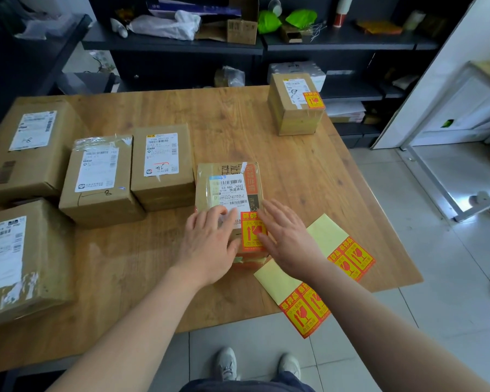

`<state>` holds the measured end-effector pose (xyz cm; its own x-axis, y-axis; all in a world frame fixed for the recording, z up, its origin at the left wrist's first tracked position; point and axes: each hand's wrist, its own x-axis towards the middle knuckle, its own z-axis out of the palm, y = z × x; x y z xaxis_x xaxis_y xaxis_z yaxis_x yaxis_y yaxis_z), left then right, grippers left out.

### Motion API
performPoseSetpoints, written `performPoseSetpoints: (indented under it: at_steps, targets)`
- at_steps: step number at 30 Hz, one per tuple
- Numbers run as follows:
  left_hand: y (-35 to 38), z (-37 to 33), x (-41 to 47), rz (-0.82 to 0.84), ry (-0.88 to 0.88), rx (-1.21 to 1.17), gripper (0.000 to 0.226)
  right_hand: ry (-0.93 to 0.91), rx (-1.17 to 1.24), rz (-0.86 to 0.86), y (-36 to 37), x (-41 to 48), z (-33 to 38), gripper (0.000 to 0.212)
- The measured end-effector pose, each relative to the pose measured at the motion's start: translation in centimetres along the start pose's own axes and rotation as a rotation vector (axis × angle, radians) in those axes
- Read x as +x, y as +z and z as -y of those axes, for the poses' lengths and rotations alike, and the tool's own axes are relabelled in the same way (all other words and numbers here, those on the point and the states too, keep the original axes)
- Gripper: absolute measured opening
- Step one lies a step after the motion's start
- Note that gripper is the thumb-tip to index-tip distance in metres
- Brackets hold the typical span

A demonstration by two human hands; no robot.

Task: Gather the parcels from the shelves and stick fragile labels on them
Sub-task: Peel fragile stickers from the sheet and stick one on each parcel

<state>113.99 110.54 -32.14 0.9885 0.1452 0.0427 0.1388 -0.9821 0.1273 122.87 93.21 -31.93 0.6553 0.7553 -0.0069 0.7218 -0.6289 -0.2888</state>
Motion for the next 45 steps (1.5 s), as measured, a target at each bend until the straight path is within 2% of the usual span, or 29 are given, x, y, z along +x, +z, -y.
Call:
performPoseSetpoints:
  at_steps: [2, 5, 14, 16, 19, 21, 23, 27, 32, 40, 45]
  targets:
    - [0.5, 0.2, -0.3, -0.034, -0.090, -0.036, 0.060, -0.051, -0.019, 0.041, 0.5, 0.5, 1.4, 0.062]
    - [1.1, 0.9, -0.5, 0.025, -0.128, -0.085, 0.064, -0.083, -0.054, 0.136, 1.3, 0.6, 1.9, 0.068]
    - [1.2, 1.3, -0.8, 0.110, -0.117, -0.084, 0.065, -0.094, -0.132, 0.115, 1.5, 0.0, 1.6, 0.067]
    - [1.1, 1.4, -0.9, 0.102, -0.127, -0.106, 0.069, -0.024, -0.102, 0.101, 1.5, -0.3, 1.2, 0.066]
    - [0.8, 2.0, -1.2, 0.082, -0.309, -0.233, 0.081, 0.185, 0.106, 0.089, 1.3, -0.6, 1.0, 0.070]
    - [0.6, 2.3, -1.1, 0.091, -0.404, -0.384, 0.074, 0.324, 0.279, 0.022, 1.0, -0.2, 1.0, 0.062]
    - [0.3, 2.2, -0.8, 0.082, -0.416, -0.457, 0.063, 0.359, 0.322, -0.038, 0.6, 0.5, 1.2, 0.043]
    - [-0.9, 1.6, 0.7, -0.010, -0.390, -0.486, 0.055, 0.374, 0.391, -0.110, -1.3, 1.6, 0.9, 0.032]
    - [-2.6, 1.0, 4.9, -0.099, -0.374, -0.531, 0.063, 0.389, 0.499, -0.172, -4.3, 4.4, -1.3, 0.029]
    - [-5.4, 1.4, 16.3, -0.124, -0.392, -0.574, 0.064, 0.313, 0.470, -0.209, -9.2, 14.2, -7.0, 0.026]
    - [-5.3, 2.5, 24.1, -0.095, -0.439, -0.534, 0.053, 0.293, 0.435, -0.190, -10.2, 21.5, -11.1, 0.021]
